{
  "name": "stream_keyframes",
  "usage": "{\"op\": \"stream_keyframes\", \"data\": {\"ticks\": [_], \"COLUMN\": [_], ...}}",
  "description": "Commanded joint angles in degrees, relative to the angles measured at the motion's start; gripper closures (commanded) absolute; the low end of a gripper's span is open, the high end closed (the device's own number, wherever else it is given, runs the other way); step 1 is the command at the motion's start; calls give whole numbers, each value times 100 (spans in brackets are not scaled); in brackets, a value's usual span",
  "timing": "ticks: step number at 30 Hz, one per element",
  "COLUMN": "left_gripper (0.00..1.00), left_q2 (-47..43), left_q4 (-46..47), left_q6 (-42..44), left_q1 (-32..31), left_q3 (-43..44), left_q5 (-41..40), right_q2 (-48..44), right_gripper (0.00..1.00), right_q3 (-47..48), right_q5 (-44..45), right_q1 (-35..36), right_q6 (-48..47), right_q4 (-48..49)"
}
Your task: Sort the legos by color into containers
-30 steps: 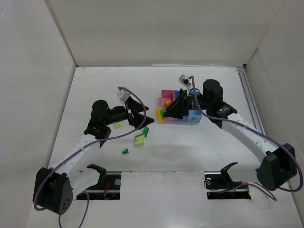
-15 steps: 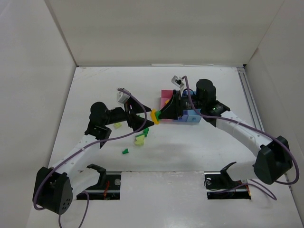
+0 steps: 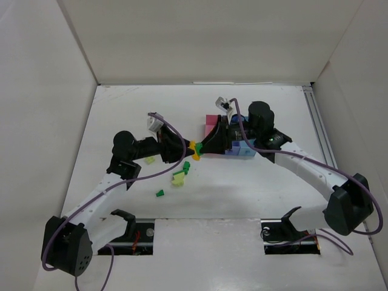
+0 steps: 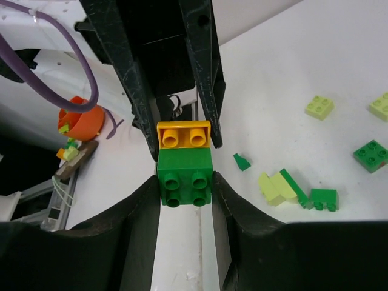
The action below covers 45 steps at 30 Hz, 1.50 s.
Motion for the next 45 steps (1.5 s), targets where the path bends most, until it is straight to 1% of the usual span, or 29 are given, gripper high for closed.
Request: {"op": "stream_keyframes", "data": {"ticks": [1, 2, 3, 6, 7, 9, 10, 15, 17, 19, 20, 21, 22, 23, 24, 25, 26, 27, 28, 29, 32, 34, 35, 36, 37, 38, 41, 44, 45], "left_gripper": [75, 79, 81, 82, 82, 84, 84, 87, 87, 87, 86, 83, 83, 83, 83, 83, 83, 83, 84, 84, 84, 80, 79, 79, 79, 79, 81, 74, 64], "left_q2": [-257, -309, -309, -309, -309, -239, -143, 419, 612, 973, 1113, 1419, 1788, 1791, 1983, 2402, 2633, 2870, 3299, 3503, 4145, 4392, 4671, 4813, 4945, 5147, 5280, 5333, 5333], "left_q4": [364, 364, 364, 364, 269, -83, -171, -557, -865, -1049, -1051, -1103, -1382, -1550, -1743, -1962, -2408, -2656, -2798, -3000, -3273, -3379, -3501, -3816, -3967, -4056, -4118, -4188, -4188], "left_q6": [42, 42, 42, 42, 42, 200, 270, 217, 278, 279, 201, 200, 348, 349, 454, 664, 770, 876, 929, 982, 982, 1087, 1157, 1210, 1280, 1281, 1281, 1281, 1281], "left_q1": [-21, -21, -21, -21, -21, -21, -21, 250, 251, 251, 251, 173, 24, -82, -179, -380, -451, -522, -522, -583, -653, -768, -934, -1022, -1075, -1076, -1076, -1076, -1076], "left_q3": [78, 78, 17, -36, -36, 25, 25, 332, 543, 885, 1026, 1401, 1884, 1888, 2141, 2692, 2993, 3300, 3765, 3952, 4506, 4709, 5023, 5191, 5358, 5543, 5545, 5545, 5545], "left_q5": [233, 233, 233, 172, 67, -100, -101, -110, -311, -601, -907, -1093, -1582, -1848, -2111, -2331, -2516, -2744, -2808, -2808, -2948, -3282, -3413, -3571, -3747, -3749, -3792, -3933, -3933], "right_q2": [-131, -132, -132, -272, -342, -395, -395, -317, -246, -141, -140, -140, -88, -88, -88, -88, -88, -88, -88, -88, -210, -211, -211, -211, -211, -150, -149, -149, -149], "right_gripper": [100, 100, 100, 100, 100, 100, 100, 100, 100, 100, 100, 100, 100, 100, 100, 100, 100, 100, 100, 100, 100, 100, 100, 100, 100, 100, 100, 100, 100], "right_q3": [320, 320, 251, 180, 40, -48, -119, -172, -172, -172, -172, -94, 46, 48, 222, 302, 364, 364, 416, 417, 294, 294, 294, 294, 294, 346, 347, 347, 347], "right_q5": [223, 284, 285, 337, 337, 207, 206, -58, 12, 257, 511, 713, 1298, 1696, 2057, 2373, 2664, 3102, 3306, 3465, 3607, 3799, 3800, 3861, 3923, 3923, 3984, 3985, 4037], "right_q1": [49, 49, -116, -398, -634, -872, -1108, -1786, -2014, -2165, -2235, -2366, -2368, -2368, -2368, -2368, -2368, -2420, -2499, -2569, -2859, -2860, -2860, -2860, -2860, -2860, -2860, -2860, -2860], "right_q6": [37, 107, 108, 160, 160, 213, 213, 379, 380, 232, 144, 30, -293, -505, -655, -761, -841, -902, -903, -825, -745, -745, -745, -745, -745, -745, -798, -867, -868], "right_q4": [406, 406, 406, 406, 406, 406, 406, 406, 249, -145, -313, -532, -1030, -1357, -1613, -1841, -2209, -2326, -2414, -2476, -2476, -2476, -2546, -2547, -2634, -2635, -2705, -2757, -2758]}}
